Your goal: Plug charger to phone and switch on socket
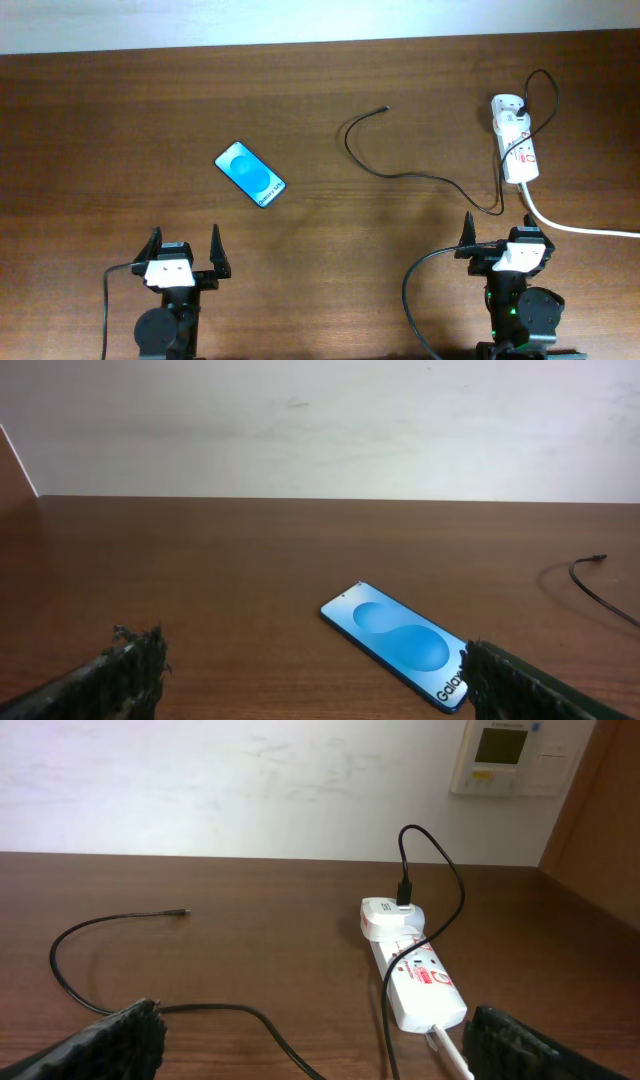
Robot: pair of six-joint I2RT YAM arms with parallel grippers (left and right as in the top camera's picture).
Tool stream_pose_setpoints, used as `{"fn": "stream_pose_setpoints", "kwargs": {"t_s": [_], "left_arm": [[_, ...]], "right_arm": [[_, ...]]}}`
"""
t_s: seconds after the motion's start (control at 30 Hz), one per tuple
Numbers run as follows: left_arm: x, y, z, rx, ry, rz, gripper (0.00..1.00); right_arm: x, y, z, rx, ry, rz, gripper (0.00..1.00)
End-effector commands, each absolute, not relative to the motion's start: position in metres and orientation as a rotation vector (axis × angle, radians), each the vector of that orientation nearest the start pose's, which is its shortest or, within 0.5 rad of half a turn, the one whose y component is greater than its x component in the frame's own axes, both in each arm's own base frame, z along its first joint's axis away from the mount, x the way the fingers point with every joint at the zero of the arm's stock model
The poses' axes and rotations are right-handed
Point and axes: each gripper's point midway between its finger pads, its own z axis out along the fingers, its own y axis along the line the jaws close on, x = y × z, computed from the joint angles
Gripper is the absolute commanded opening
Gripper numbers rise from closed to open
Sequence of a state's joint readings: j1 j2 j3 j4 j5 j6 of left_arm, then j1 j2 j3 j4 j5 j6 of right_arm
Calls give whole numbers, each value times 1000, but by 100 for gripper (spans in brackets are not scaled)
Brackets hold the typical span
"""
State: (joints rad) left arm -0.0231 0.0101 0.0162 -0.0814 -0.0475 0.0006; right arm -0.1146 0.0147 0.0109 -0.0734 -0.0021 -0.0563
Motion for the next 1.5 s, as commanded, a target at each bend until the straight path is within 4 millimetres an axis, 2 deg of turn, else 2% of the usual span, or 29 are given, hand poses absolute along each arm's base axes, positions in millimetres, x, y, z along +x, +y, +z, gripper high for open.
{"fn": "stream_pose_setpoints", "kwargs": {"t_s": [0.0, 0.43, 0.53, 0.7, 0.77, 0.87, 0.93, 1.03, 1.13, 1.23, 1.3, 1.37, 1.4, 1.47], "left_arm": [[246, 0, 156, 8, 1650, 22, 99], [246, 1, 156, 3, 1650, 27, 99], [247, -9, 181, 37, 1549, -25, 99], [244, -8, 202, 17, 1501, -38, 99], [244, -8, 209, -32, 1508, -91, 99], [247, -8, 214, -108, 1618, -162, 99], [255, -9, 224, -112, 1666, -160, 99], [280, -10, 247, -114, 1737, -162, 99], [311, -17, 266, -100, 1853, -190, 99], [346, -22, 274, -208, 2074, -258, 99], [370, -47, 283, -141, 2195, -377, 99], [385, -67, 279, -75, 2276, -499, 99], [389, -74, 274, -72, 2296, -551, 99], [386, -100, 262, -2, 2340, -747, 99]], "right_arm": [[245, -29, 155, 50, 1652, -130, 99], [245, -29, 155, 49, 1652, -130, 99], [245, -29, 155, 49, 1652, -130, 99], [245, -29, 155, 50, 1652, -130, 99], [245, -29, 155, 50, 1652, -130, 99], [245, -29, 155, 50, 1652, -130, 99], [245, -29, 155, 50, 1652, -130, 98], [245, -29, 155, 50, 1652, -130, 99], [245, -29, 155, 49, 1652, -130, 99], [245, -29, 155, 49, 1652, -130, 99], [245, -29, 155, 49, 1652, -130, 99], [245, -29, 155, 50, 1652, -130, 99], [245, -29, 155, 50, 1652, -130, 99], [245, -29, 155, 50, 1652, -130, 99]]}}
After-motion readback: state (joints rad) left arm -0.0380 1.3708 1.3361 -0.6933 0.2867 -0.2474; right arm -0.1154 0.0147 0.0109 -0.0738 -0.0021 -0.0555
